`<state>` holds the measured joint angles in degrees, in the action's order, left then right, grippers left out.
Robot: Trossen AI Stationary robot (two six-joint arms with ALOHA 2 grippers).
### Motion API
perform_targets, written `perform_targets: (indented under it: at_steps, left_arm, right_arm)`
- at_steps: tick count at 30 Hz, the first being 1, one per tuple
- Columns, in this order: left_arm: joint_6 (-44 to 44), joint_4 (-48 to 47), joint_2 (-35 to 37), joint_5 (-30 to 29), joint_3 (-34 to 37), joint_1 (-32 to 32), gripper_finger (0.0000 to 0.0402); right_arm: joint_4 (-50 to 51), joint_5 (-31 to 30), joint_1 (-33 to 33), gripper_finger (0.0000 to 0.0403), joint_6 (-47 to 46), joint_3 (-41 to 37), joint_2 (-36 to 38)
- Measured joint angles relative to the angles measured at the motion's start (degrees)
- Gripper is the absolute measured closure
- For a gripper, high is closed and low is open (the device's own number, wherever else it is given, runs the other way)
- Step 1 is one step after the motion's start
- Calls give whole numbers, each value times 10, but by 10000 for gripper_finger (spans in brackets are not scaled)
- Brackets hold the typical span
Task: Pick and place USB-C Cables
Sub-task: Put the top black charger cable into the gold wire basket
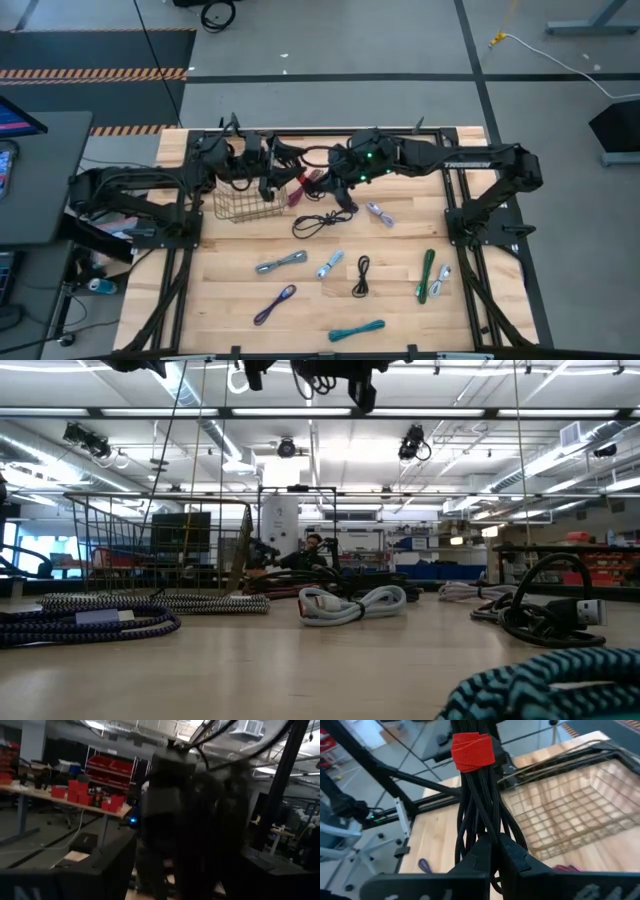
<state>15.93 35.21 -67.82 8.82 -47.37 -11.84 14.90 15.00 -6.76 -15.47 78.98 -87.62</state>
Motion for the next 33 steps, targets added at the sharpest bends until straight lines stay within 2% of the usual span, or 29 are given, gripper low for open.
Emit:
perform_targets:
  at_steps: [3,6,9,12,13,16,19,24,27,33]
  left_arm:
    - [-1,1,-4,0,1,0,149]
    - [0,3,-5,-2,1,0,178]
    - [0,10,-4,-2,1,1,243]
    - [0,16,-4,1,1,-3,347]
    - [5,17,-4,1,1,-5,369]
    - [25,16,-4,2,1,-12,371]
    - [25,17,-4,0,1,-12,371]
    - [24,13,-4,-4,1,-13,371]
    - [28,12,-5,-4,1,-12,371]
    - [29,9,-5,-4,1,-13,371]
  right_arm:
    - [-5,3,0,389,-3,0,-4]
    - [-4,2,0,389,-9,0,1]
    - [-4,1,1,389,-9,0,14]
    - [-5,-1,1,389,-9,0,23]
    - [-5,-1,1,389,-9,0,24]
    - [-8,2,1,375,-11,0,29]
    - [-14,-2,6,328,-15,0,29]
    - [-15,-58,19,246,-15,0,30]
    - [-8,-65,21,210,-8,5,32]
    - [18,-59,21,172,54,53,58]
